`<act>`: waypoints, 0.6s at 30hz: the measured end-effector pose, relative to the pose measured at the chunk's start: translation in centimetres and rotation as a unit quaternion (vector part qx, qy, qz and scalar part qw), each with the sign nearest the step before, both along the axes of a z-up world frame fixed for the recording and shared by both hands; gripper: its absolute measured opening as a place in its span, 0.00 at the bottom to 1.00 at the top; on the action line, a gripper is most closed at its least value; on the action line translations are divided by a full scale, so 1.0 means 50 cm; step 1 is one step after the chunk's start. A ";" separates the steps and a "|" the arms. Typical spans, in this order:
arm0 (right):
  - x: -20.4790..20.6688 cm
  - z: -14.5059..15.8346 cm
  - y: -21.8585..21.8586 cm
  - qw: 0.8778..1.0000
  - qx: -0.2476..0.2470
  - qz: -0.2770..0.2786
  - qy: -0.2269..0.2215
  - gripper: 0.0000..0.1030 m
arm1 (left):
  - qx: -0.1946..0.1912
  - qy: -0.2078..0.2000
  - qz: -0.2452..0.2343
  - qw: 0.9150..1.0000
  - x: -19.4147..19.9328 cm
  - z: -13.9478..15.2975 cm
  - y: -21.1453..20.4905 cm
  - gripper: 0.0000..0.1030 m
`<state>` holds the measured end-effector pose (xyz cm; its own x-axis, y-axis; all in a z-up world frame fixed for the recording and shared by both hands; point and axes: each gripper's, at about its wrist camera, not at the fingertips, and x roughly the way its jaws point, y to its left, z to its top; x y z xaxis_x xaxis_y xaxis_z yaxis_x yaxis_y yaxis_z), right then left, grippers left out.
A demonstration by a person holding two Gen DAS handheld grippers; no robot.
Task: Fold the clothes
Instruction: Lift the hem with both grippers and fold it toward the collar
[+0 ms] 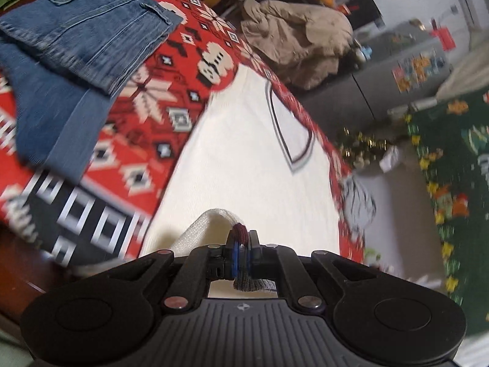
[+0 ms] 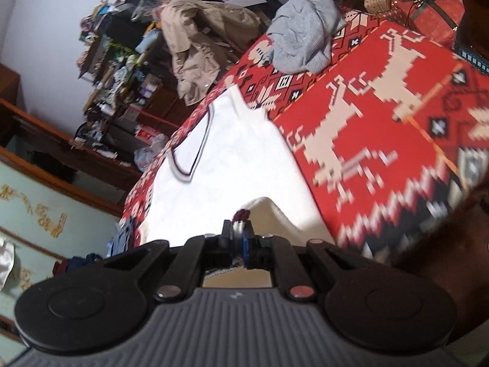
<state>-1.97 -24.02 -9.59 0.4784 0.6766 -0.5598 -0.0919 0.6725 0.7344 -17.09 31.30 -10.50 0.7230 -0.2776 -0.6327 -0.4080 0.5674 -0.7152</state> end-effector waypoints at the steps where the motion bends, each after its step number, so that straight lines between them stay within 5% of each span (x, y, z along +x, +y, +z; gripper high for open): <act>1: 0.020 -0.003 0.009 1.000 -0.002 -0.003 0.002 0.06 | -0.002 0.004 0.005 1.000 0.019 -0.006 0.008 0.06; 9: 0.151 -0.072 0.083 0.999 -0.037 -0.013 0.017 0.06 | 0.033 0.047 0.003 0.998 0.142 -0.063 0.027 0.07; 14: 0.184 -0.092 0.115 0.999 -0.051 -0.015 0.002 0.11 | 0.041 0.019 -0.001 0.999 0.162 -0.067 0.033 0.17; 18: 0.205 -0.100 0.138 0.998 -0.058 -0.017 -0.016 0.18 | 0.107 -0.003 -0.005 0.994 0.157 -0.029 0.022 0.45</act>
<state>8.27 -17.12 -14.61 0.5184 0.5905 -0.6185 -0.0890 0.7566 0.6478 -9.24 32.39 -11.94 0.7253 -0.1451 -0.6729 -0.3967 0.7107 -0.5809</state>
